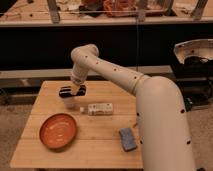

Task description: Place the eraser in the ceramic cup

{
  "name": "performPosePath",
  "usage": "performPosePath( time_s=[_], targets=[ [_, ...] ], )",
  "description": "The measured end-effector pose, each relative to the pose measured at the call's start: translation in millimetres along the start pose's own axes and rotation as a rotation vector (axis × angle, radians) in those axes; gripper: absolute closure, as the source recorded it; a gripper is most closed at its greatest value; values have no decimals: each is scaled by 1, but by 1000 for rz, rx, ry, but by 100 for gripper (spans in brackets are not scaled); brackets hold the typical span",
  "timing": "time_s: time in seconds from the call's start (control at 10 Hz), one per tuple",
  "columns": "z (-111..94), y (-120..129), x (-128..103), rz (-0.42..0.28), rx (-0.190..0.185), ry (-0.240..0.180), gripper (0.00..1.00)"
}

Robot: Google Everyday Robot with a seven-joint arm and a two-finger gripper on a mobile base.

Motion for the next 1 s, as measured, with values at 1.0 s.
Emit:
performPosePath(
  time_s=[1.0],
  targets=[
    [2,-1,0,11,-5,5,44]
  ],
)
